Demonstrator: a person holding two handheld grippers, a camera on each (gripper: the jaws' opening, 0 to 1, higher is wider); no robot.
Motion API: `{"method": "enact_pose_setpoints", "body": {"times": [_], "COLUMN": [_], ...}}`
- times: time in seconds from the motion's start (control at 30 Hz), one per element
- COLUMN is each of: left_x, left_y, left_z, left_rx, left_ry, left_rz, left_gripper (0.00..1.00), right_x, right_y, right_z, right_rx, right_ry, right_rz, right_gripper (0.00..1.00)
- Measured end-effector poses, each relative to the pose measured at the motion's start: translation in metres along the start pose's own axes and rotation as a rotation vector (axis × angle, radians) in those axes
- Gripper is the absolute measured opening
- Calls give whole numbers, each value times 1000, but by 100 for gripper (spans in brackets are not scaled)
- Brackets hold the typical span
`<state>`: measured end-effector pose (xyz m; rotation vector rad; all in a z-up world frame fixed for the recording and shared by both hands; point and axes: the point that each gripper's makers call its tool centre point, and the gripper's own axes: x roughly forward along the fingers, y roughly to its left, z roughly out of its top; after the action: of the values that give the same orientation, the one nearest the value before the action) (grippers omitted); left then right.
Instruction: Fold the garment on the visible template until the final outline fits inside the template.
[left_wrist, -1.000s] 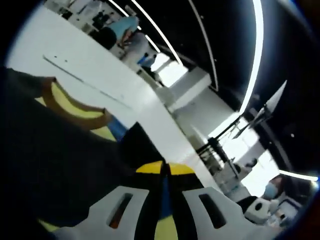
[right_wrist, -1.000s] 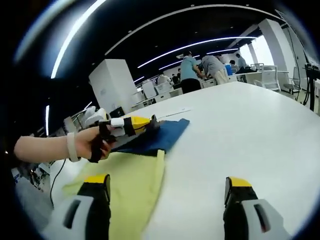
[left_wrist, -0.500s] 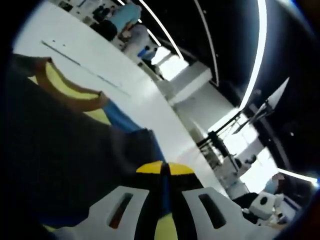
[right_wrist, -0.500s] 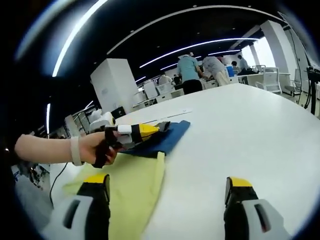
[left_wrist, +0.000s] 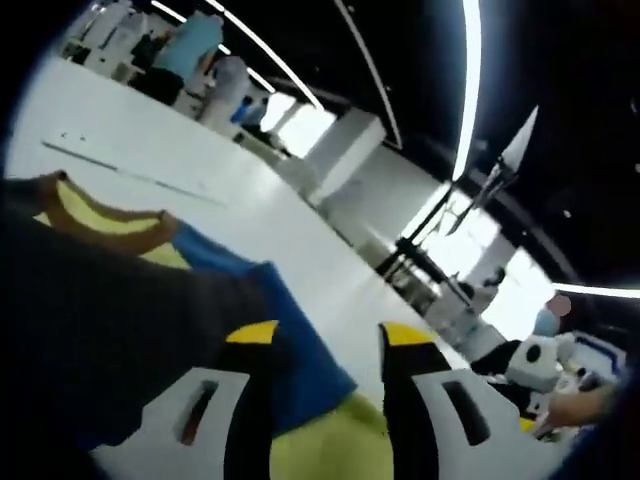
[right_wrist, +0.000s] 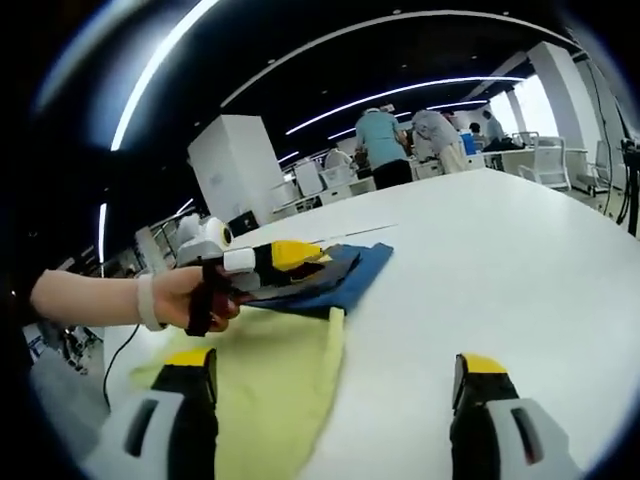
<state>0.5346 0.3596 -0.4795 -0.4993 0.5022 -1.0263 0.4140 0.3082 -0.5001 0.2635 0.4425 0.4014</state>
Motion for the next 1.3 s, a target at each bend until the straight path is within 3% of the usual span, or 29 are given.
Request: {"method": "enact_pose_setpoints", "body": {"times": [0.1, 0.17, 0.3, 0.33, 0.47, 0.73, 1.0, 1.3], "left_x": [-4, -8, -23, -29, -50, -102, -181, -278], "left_y": [-5, -6, -12, -12, -14, -10, 2, 17], "left_z": [5, 6, 11, 10, 13, 10, 1, -30], "left_rx": [42, 89, 89, 132, 100, 145, 174, 212], "left_ry": [-10, -4, -8, 7, 4, 31, 49, 152], "left_rz": [3, 15, -2, -1, -4, 39, 126, 253], "left_gripper": [79, 92, 99, 99, 99, 99, 99, 97], "right_x": [0, 0, 0, 0, -2, -7, -18, -40], "right_y": [3, 7, 14, 15, 17, 25, 41, 47], "right_z": [0, 0, -1, 0, 2, 4, 4, -8], "right_rx": [-4, -7, -22, -27, -40, -69, -133, -201], "right_ry": [3, 5, 16, 17, 23, 39, 60, 126], "right_rz": [9, 15, 29, 32, 38, 42, 56, 60], "right_gripper": [100, 100, 100, 100, 100, 100, 100, 100]}}
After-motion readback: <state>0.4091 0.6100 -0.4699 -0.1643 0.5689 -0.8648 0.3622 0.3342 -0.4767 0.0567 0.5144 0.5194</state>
